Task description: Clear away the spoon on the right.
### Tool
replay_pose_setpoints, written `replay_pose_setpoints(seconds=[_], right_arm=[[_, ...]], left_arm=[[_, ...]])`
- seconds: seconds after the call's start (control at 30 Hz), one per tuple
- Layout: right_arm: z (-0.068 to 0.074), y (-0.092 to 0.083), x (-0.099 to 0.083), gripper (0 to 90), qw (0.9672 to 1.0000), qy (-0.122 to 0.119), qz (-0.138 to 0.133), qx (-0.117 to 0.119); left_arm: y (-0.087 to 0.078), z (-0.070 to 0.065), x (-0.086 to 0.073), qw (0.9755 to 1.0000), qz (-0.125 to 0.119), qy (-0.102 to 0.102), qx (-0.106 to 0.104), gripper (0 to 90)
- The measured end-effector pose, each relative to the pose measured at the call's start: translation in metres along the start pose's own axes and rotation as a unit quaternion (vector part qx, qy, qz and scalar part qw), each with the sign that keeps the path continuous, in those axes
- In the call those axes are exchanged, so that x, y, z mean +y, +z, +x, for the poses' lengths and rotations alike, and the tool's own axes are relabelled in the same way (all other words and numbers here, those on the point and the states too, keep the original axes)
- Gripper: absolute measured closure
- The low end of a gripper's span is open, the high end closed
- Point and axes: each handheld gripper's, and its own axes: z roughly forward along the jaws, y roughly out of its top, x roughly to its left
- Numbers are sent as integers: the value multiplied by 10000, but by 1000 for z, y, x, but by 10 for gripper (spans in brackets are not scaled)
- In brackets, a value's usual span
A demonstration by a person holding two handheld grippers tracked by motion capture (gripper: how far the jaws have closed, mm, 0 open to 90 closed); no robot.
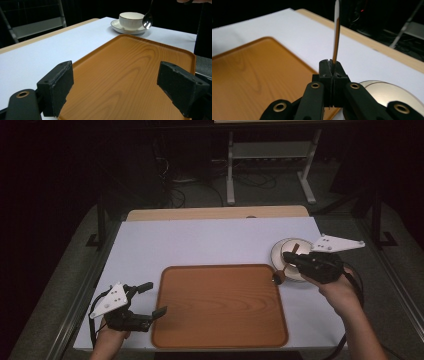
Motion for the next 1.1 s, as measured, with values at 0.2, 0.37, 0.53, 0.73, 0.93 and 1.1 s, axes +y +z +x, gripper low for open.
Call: replay_pose_setpoints(seconds=[0.2,0.37,0.53,0.73,0.93,1.1], right_arm=[[10,14,-2,883,9989,-130,270,364],[14,20,-3,882,9974,-215,402,551],[21,29,-5,882,9949,-337,581,748],[29,39,-6,882,9915,-440,783,941],[39,53,-7,879,9876,-590,967,1091],[46,67,-6,873,9856,-663,985,1201]], left_arm=[[0,0,0,10000,-6,5,-1,136],[0,-1,0,10000,0,10,12,136],[0,0,0,10000,-3,5,6,136],[0,-1,0,10000,2,14,-7,136],[1,-1,0,10000,15,25,-27,136],[1,-1,0,10000,15,18,-22,136]])
